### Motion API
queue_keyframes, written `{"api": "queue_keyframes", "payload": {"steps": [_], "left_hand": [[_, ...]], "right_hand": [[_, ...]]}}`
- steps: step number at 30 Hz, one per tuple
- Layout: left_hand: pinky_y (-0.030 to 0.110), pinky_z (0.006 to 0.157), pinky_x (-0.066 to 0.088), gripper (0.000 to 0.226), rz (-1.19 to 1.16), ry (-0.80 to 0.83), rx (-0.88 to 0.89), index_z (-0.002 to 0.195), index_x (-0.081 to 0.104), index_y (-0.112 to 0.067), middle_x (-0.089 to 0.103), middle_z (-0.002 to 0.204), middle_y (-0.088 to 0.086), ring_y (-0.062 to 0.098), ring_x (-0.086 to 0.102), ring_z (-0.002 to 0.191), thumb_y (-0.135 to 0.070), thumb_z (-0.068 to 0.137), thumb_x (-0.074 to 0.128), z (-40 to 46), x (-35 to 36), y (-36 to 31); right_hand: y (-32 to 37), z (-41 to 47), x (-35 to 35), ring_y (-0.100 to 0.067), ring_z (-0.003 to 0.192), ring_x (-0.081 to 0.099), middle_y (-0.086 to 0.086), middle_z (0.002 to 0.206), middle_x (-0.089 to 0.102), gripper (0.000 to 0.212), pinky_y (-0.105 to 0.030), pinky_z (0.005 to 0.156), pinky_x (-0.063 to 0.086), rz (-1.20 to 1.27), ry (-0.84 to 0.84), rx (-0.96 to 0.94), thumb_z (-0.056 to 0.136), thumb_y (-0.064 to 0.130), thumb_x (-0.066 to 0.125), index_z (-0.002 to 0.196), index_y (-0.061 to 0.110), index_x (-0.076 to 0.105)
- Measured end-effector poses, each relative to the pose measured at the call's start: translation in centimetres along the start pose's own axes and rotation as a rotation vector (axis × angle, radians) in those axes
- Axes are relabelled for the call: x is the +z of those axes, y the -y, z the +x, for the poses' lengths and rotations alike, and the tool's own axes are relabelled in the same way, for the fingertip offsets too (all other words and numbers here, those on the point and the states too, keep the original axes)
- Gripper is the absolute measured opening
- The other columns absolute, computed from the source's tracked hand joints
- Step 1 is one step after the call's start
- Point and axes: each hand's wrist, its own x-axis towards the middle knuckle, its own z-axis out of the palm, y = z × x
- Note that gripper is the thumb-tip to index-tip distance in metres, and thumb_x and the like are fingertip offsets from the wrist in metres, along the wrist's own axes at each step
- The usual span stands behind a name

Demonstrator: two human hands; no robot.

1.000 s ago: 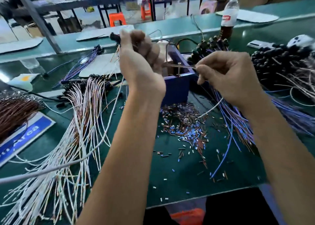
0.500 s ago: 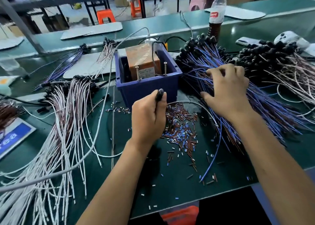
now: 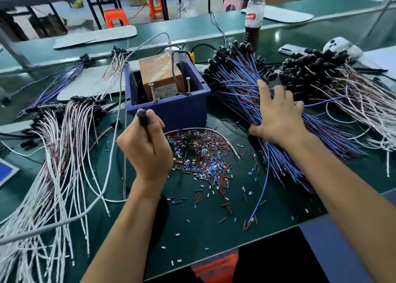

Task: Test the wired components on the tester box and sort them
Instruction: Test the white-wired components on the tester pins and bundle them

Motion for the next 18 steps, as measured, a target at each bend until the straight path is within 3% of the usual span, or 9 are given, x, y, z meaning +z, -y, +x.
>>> {"api": "queue_keyframes", "payload": {"steps": [18], "left_hand": [[0.016, 0.049, 0.026, 0.046, -0.065, 0.099, -0.051, 0.068, 0.056, -0.006, 0.049, 0.056, -0.006, 0.011, 0.048, 0.049, -0.022, 0.109, 0.041, -0.3, 0.5, 0.1]], "right_hand": [[-3.0, 3.2, -0.4, -0.039, 0.131, 0.037, -0.019, 0.146, 0.034, 0.129, -0.059, 0.105, 0.038, 0.062, 0.041, -0.154, 0.069, 0.046, 0.09, 0.164, 0.028, 0.005]]}}
